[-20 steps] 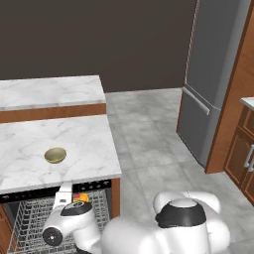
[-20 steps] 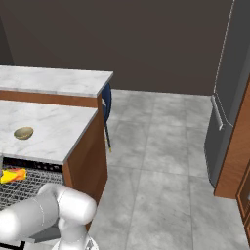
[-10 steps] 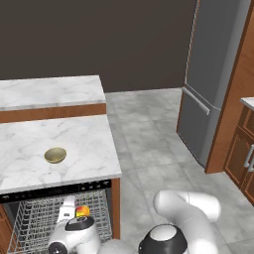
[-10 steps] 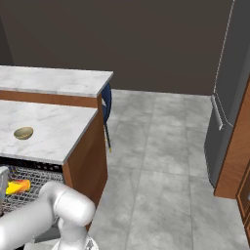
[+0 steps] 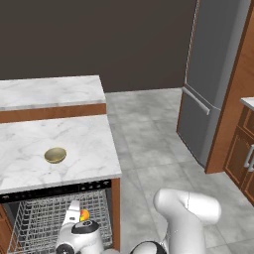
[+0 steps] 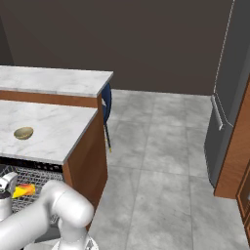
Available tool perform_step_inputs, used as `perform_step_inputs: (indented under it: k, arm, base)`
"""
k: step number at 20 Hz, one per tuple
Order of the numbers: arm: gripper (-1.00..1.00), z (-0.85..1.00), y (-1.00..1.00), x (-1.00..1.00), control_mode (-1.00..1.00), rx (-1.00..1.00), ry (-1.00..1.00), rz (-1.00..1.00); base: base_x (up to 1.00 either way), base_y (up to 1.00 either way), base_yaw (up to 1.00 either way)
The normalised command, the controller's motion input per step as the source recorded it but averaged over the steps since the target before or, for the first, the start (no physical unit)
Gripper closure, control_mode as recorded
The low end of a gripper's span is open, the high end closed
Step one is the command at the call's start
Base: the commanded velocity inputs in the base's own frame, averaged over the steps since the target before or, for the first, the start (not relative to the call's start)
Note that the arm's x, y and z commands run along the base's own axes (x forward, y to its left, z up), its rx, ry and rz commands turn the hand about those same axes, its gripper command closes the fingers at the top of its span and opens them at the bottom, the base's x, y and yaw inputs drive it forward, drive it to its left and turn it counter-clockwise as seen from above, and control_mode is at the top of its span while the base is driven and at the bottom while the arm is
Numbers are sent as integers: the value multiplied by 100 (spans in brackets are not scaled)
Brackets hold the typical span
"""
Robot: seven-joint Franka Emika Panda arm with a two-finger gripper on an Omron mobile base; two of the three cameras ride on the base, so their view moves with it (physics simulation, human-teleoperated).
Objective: Pick up the cup and bowl from the counter, place them in the dishwasher, and close the dishwasher door.
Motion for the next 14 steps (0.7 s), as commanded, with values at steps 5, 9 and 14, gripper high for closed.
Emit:
perform_step_inputs:
  k: [5, 9, 14]
  arm:
    - [100, -31, 1, 51, -100, 7, 5, 0]
    - [100, -34, 15, 46, -100, 1, 8, 0]
    - [100, -51, 31, 32, -100, 1, 12, 0]
  base:
    - [0, 0, 0]
    - [0, 0, 0]
    - [0, 0, 0]
